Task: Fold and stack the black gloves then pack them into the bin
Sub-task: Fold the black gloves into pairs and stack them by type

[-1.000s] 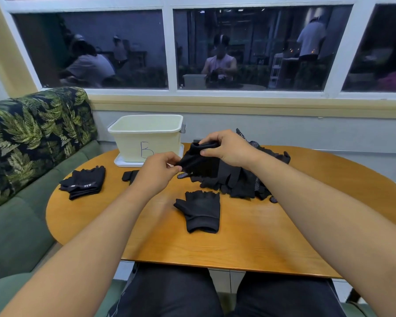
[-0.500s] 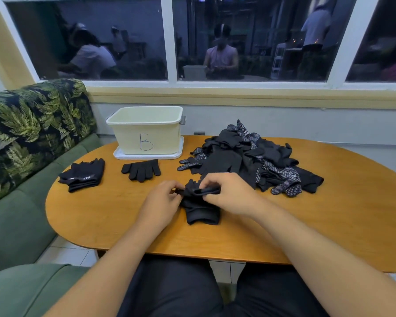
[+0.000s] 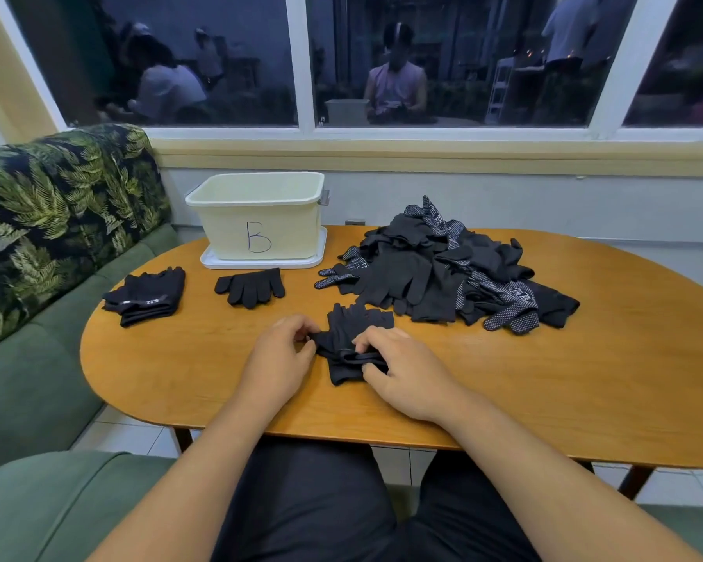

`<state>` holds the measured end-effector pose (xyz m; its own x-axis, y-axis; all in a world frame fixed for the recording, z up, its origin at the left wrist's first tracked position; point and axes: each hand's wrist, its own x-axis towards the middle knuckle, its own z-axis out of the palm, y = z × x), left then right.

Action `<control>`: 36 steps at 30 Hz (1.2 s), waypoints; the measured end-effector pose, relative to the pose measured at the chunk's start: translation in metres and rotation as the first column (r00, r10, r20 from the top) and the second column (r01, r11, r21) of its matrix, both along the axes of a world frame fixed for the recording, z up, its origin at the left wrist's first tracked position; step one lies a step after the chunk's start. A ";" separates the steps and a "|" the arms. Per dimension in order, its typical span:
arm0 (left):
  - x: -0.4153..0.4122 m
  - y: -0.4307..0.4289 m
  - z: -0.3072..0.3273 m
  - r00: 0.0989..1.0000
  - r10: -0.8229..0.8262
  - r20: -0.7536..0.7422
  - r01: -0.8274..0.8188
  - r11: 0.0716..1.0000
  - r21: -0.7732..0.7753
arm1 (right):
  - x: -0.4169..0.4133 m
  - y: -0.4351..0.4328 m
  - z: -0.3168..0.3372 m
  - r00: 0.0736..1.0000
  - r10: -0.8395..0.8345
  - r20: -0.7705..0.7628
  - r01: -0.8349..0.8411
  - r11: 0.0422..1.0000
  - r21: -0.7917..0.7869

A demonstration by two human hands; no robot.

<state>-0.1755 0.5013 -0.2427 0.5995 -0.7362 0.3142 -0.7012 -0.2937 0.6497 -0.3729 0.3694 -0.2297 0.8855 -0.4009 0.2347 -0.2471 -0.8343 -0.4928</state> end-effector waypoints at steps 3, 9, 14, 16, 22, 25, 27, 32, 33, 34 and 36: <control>0.002 0.000 -0.001 0.999 0.032 -0.020 -0.032 0.999 -0.002 | -0.001 0.001 0.001 1.000 0.015 -0.008 -0.015 1.000 -0.003; -0.001 -0.001 0.012 0.982 0.104 -0.159 -0.102 0.995 0.024 | 0.000 0.001 -0.001 1.000 0.008 -0.004 -0.008 1.000 0.024; -0.005 -0.032 0.044 0.982 0.161 -0.101 -0.133 0.961 0.242 | 0.001 -0.005 -0.002 1.000 -0.009 0.021 0.006 0.991 0.130; -0.009 -0.051 0.051 0.987 0.162 0.002 -0.149 0.901 0.407 | 0.002 -0.007 -0.002 0.999 -0.014 0.035 0.008 0.984 0.180; -0.018 -0.076 0.048 0.978 0.185 0.098 -0.207 0.787 0.581 | 0.002 -0.007 -0.003 0.996 -0.022 0.090 0.003 0.980 0.201; -0.019 -0.070 0.040 0.985 0.171 0.038 -0.170 0.879 0.445 | 0.001 -0.009 -0.004 0.993 -0.052 0.110 0.025 0.973 0.230; -0.022 -0.062 0.031 0.992 0.113 -0.057 -0.097 0.969 0.227 | 0.001 -0.013 -0.004 0.978 -0.122 0.169 0.070 0.955 0.287; -0.036 -0.038 0.026 0.983 -0.109 -0.149 0.078 0.976 -0.204 | -0.001 -0.021 0.001 0.875 -0.412 0.254 0.176 0.760 0.626; -0.040 -0.035 0.028 0.972 -0.143 -0.188 0.092 0.963 -0.255 | -0.002 -0.022 0.002 0.877 -0.397 0.272 0.112 0.717 0.688; -0.042 -0.033 0.031 0.955 -0.174 -0.239 0.097 0.949 -0.302 | -0.003 -0.023 0.003 0.878 -0.369 0.305 0.027 0.673 0.739; -0.045 -0.031 0.036 0.911 -0.237 -0.337 0.102 0.922 -0.373 | -0.007 -0.024 0.006 0.870 -0.324 0.370 -0.129 0.575 0.808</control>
<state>-0.2203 0.4700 -0.2069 0.5966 -0.7252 0.3437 -0.4091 0.0937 0.9077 -0.3800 0.3456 -0.2232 0.7111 -0.6942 0.1119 0.1270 -0.0298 -0.9915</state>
